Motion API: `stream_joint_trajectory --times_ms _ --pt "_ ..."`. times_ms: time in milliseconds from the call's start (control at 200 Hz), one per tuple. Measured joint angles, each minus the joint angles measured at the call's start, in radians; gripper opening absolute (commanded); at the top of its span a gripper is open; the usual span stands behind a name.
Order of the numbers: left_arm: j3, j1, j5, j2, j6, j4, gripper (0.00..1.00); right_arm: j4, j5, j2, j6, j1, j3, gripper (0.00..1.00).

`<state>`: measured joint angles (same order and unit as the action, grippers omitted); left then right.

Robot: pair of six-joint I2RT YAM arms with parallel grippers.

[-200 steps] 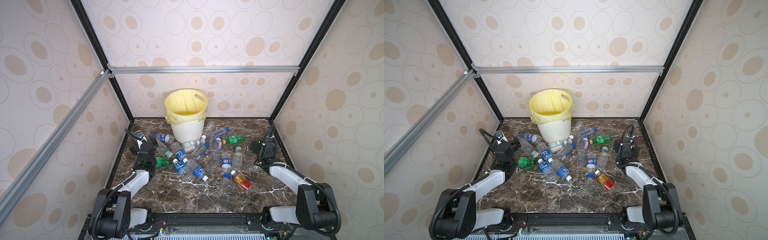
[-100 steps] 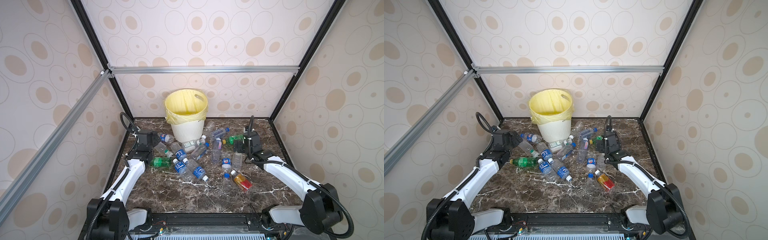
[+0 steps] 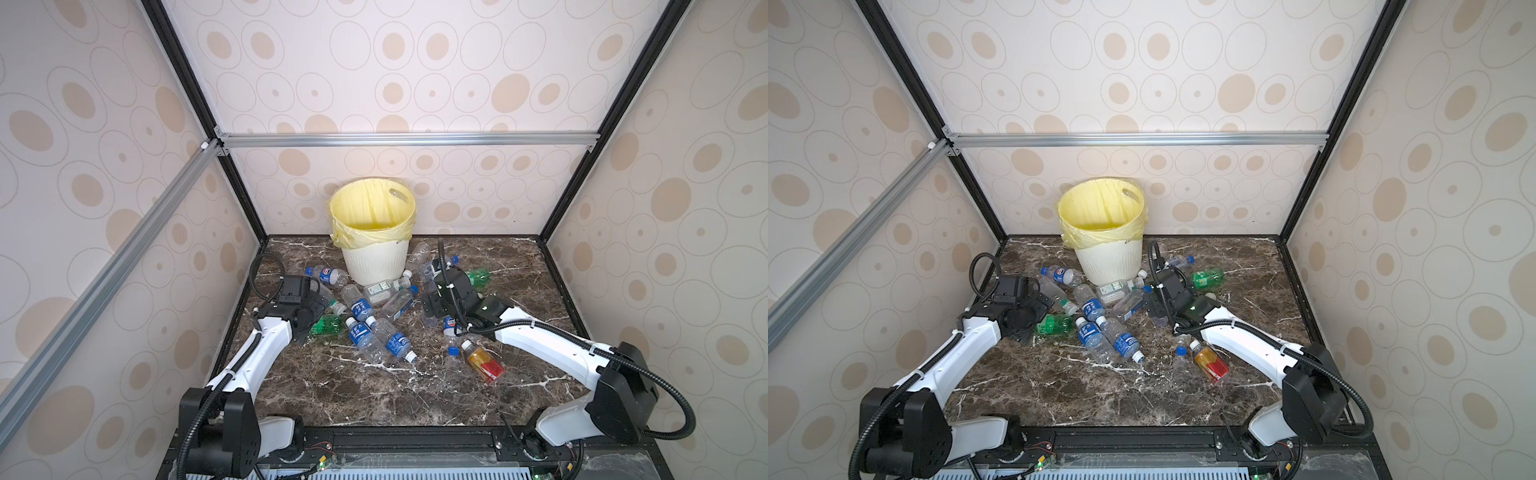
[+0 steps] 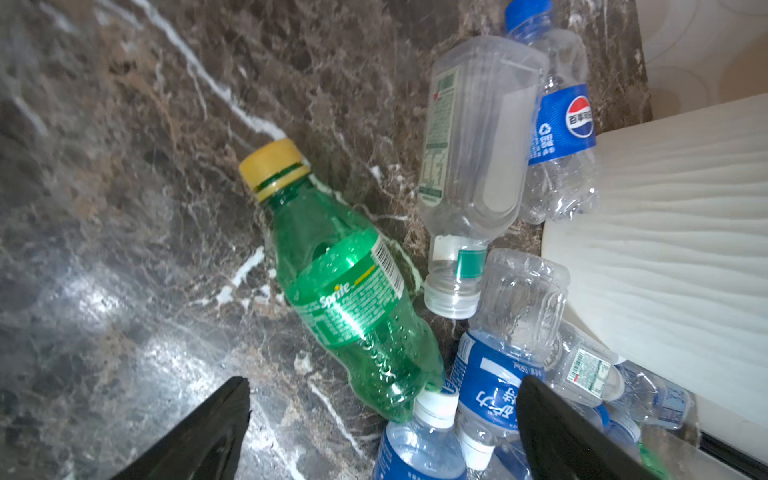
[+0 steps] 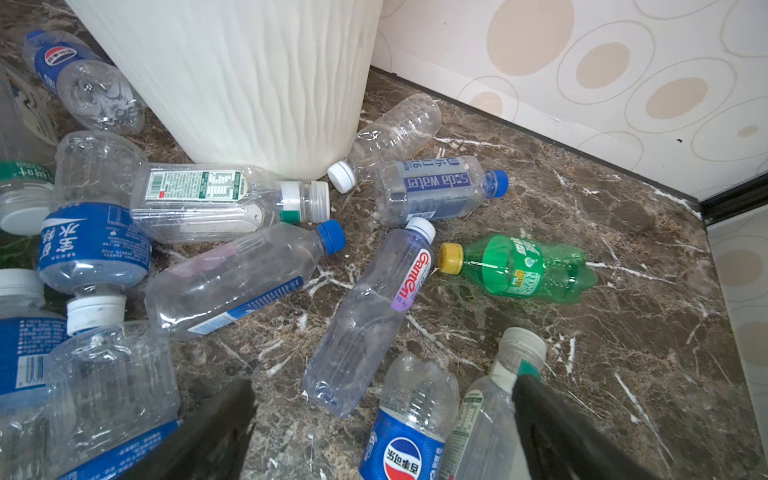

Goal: Throw the plastic bottles in the bin
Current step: 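Reach the right gripper toward the green Sprite bottle while the left arm advances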

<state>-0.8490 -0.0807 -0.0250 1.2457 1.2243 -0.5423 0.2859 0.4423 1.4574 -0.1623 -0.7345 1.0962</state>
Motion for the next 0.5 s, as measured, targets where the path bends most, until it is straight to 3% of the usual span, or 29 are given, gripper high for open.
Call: stream_joint_trajectory --times_ms 245,500 --pt "0.039 0.005 -0.028 -0.019 0.091 -0.010 0.99 0.006 -0.005 0.002 -0.021 -0.013 0.009 1.00" --pt "0.040 0.022 -0.048 0.079 0.096 0.045 0.97 0.017 -0.013 0.002 -0.030 -0.031 0.009 1.00"
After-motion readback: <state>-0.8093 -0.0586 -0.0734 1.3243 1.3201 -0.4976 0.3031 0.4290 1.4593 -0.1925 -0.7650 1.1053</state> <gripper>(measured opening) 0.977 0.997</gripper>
